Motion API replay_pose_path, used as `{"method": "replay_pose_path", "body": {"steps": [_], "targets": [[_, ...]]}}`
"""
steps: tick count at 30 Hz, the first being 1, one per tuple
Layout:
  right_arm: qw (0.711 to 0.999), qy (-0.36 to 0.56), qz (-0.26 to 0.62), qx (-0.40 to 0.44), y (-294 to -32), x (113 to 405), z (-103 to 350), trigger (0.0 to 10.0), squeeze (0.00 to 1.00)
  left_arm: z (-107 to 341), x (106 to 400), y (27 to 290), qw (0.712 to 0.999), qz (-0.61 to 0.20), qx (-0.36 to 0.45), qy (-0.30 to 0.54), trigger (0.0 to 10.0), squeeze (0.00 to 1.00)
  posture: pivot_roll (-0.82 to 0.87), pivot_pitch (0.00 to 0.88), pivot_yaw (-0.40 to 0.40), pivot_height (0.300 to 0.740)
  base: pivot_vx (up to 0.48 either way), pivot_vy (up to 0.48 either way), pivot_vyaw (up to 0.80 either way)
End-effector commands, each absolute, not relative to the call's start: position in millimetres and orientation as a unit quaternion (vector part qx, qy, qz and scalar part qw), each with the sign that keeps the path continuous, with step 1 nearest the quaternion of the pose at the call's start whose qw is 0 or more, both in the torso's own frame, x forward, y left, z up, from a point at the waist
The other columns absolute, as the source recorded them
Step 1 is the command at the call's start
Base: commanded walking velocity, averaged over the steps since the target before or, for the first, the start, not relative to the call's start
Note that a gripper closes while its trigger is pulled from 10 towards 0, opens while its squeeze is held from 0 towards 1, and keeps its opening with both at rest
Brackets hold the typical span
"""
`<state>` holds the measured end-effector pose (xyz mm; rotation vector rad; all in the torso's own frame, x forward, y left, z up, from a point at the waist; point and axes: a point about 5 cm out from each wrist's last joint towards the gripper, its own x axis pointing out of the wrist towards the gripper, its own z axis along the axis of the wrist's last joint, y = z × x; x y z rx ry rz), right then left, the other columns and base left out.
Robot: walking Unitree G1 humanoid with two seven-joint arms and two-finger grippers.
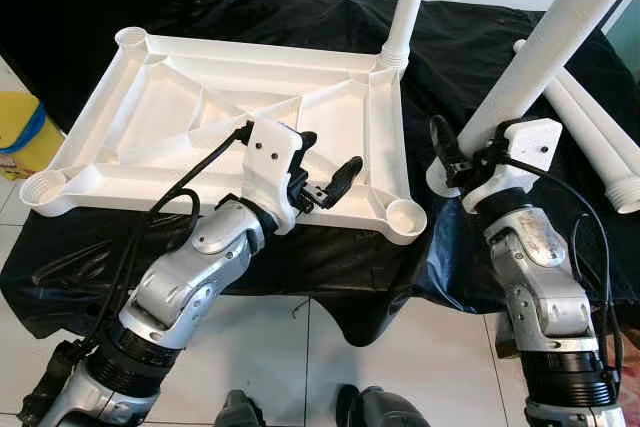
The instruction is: Building children table
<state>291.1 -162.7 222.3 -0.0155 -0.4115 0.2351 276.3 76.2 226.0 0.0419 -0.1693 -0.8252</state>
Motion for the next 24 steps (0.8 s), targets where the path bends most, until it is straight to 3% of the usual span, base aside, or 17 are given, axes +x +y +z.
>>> {"method": "replay_pose_path", "body": {"steps": [1,6,7,8,9,19,24], "targets": [[0.974,-0.193,0.121,-0.005,-165.0,291.8,219.0,10.0,0.0,225.4,267.7,70.2,0.861,-0.502,0.027,-0.074,10.0,1.0,0.0,0.167,-0.072,0.74,0.0,0.0,0.0],[0.972,-0.177,0.155,-0.022,-165.3,290.9,215.0,10.0,0.0,227.8,267.9,70.0,0.858,-0.507,0.02,-0.078,10.0,1.0,-0.01,0.156,-0.069,0.74,0.0,0.0,0.0],[0.971,-0.171,0.167,-0.025,-165.2,290.5,213.7,10.0,0.0,226.9,269.1,69.0,0.859,-0.505,0.034,-0.078,10.0,0.76,-0.01,0.154,-0.07,0.74,0.0,0.0,0.0],[0.97,-0.17,0.17,-0.025,-165.2,290.4,213.4,10.0,0.0,226.7,269.3,68.7,0.859,-0.505,0.036,-0.077,10.0,0.76,-0.01,0.154,-0.07,0.74,0.0,0.0,0.0],[0.97,-0.167,0.175,-0.025,-165.0,290.1,212.8,10.0,0.0,226.6,269.2,68.5,0.859,-0.506,0.036,-0.077,10.0,0.0,-0.01,0.152,-0.07,0.74,0.0,0.0,0.0],[0.965,-0.152,0.213,-0.033,-164.8,287.9,209.9,10.0,0.0,227.6,267.4,67.0,0.851,-0.517,0.04,-0.078,10.0,0.0,-0.01,0.154,-0.072,0.74,0.0,0.0,0.0],[0.96,-0.147,0.236,-0.036,-165.6,287.6,210.8,10.0,0.0,230.0,264.0,64.1,0.835,-0.542,0.047,-0.083,10.0,0.0,0.0,0.159,-0.081,0.74,0.0,0.0,0.0]]}}
